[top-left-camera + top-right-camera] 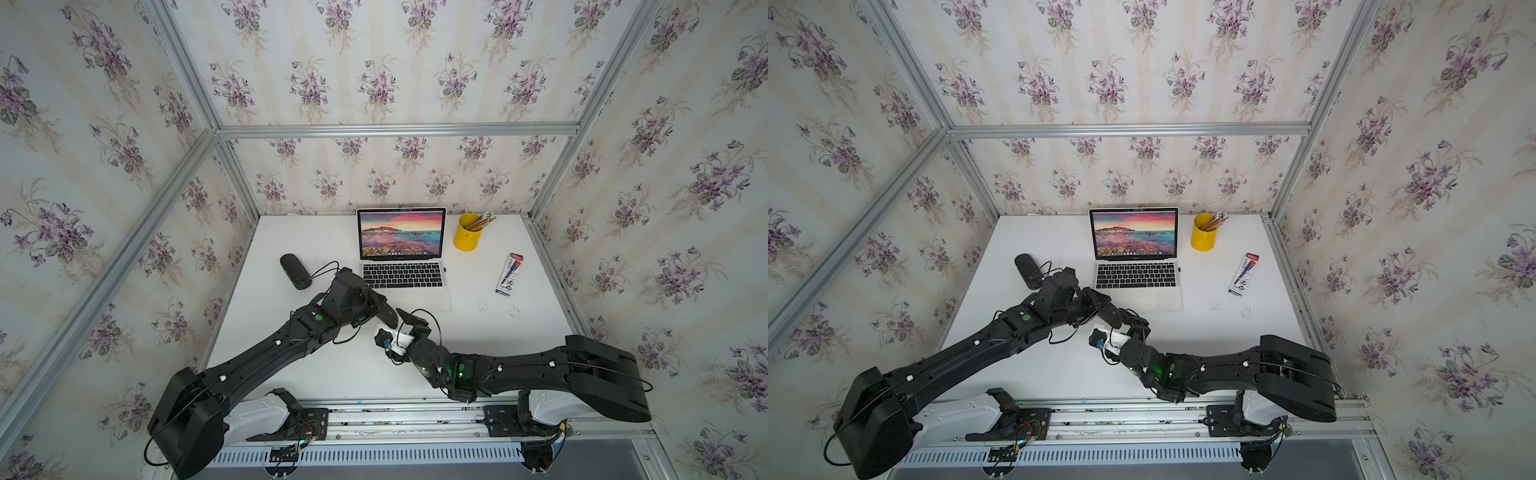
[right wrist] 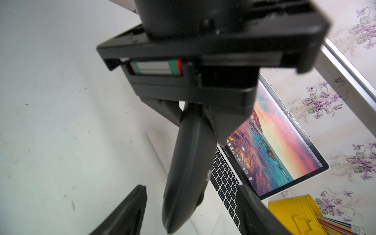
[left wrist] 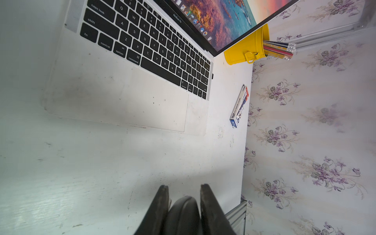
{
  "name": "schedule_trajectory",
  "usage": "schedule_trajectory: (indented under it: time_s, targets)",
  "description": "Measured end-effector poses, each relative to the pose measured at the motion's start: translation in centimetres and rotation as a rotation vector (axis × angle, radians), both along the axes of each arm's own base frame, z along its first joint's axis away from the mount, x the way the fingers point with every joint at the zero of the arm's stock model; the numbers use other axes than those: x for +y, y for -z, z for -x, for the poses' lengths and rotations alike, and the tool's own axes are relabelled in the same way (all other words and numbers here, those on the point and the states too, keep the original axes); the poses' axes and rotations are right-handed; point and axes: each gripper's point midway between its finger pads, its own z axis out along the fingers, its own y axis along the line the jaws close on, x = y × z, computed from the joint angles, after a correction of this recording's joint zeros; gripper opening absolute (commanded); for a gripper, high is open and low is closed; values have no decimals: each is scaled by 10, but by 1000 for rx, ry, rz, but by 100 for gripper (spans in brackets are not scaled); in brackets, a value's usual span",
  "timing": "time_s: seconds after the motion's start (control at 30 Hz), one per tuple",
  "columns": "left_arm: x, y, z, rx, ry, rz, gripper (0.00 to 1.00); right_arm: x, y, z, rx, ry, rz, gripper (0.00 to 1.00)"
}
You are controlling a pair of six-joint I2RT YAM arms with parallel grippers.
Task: Remove the wireless mouse receiver from the laptop
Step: Place the mouse at the center of the board.
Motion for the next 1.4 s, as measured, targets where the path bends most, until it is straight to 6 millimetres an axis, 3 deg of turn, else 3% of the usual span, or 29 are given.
schedule_trajectory:
  time_s: [0.1,0.23,0.53,0.77,0.93,0.97,1.1,1.17,1.27,1.4]
  targets:
    - [-2,-1,1,7,8,14,0,0,6,-1,-22,17,26,66]
    - [-4,-2,3,21,11,33,0,0,6,-1,-56,35,31,49]
    - [-8,1,7,50,15,55,0,0,-2,-3,-104,56,15,44]
    - [-13,5,5,91,-35,110,0,-6,-3,-6,-141,99,31,6]
    - [-15,7,5,100,-49,134,0,-9,-3,-6,-158,108,42,0]
    - [-15,7,5,97,-48,135,8,-9,-2,-5,-159,107,43,0]
    - [-15,6,8,74,-22,120,64,-8,-4,-3,-159,101,37,0]
    - [-15,6,10,51,8,103,83,-6,-7,-1,-153,80,19,0]
    - [-14,-1,11,-3,40,83,98,-4,-11,1,-133,64,5,0]
    - [-1,-25,3,-146,46,-1,99,5,-10,7,-20,-18,6,0]
